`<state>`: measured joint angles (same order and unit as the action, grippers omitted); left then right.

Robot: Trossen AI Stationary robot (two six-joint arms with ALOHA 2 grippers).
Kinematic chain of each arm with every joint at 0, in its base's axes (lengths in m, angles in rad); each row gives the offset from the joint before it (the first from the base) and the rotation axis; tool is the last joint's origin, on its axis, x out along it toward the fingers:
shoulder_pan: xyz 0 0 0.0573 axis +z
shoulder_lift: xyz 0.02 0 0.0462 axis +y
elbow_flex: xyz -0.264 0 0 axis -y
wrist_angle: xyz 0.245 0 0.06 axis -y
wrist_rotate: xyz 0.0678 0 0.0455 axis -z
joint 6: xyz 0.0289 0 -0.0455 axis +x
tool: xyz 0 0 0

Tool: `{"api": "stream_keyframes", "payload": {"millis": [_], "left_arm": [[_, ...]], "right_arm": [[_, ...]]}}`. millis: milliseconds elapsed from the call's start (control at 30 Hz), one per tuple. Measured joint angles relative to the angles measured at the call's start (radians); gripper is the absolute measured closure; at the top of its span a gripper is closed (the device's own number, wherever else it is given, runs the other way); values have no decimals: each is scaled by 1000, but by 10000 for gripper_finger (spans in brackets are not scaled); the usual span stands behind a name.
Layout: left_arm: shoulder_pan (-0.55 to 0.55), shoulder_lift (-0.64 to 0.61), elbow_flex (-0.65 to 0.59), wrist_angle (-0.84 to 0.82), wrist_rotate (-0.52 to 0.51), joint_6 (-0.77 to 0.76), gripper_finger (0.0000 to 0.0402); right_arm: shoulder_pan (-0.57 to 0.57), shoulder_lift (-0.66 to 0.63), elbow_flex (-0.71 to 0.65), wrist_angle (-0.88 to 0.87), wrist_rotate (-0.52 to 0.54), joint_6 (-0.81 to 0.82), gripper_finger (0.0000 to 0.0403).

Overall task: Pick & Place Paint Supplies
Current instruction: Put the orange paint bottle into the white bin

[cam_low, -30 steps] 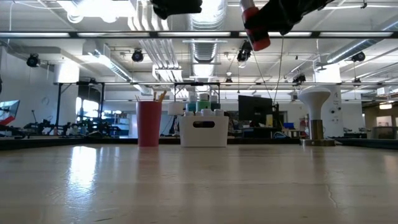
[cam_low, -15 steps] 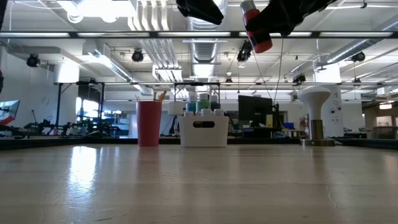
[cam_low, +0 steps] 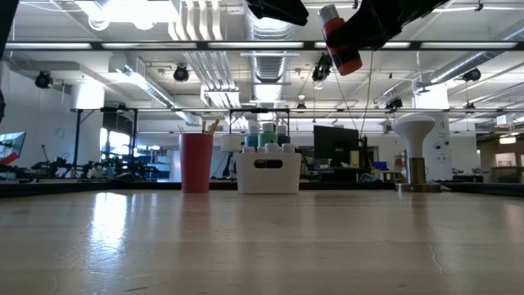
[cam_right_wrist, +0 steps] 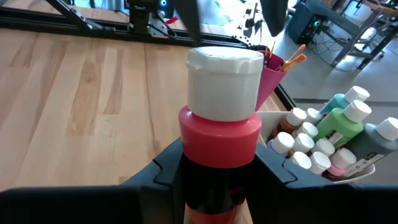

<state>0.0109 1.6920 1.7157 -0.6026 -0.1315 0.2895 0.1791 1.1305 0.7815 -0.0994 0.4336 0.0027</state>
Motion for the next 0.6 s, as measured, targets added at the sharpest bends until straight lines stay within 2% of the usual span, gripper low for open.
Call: {"api": "stream_keyframes", "payload": {"millis": [167,600], "left_arm": [[0,5,1,7,68,-3,213],[0,28,1,76,103,29,213]], "right_arm": [[0,0,0,3,0,-6,293],[0,0,0,5,-20,-6,293]]}}
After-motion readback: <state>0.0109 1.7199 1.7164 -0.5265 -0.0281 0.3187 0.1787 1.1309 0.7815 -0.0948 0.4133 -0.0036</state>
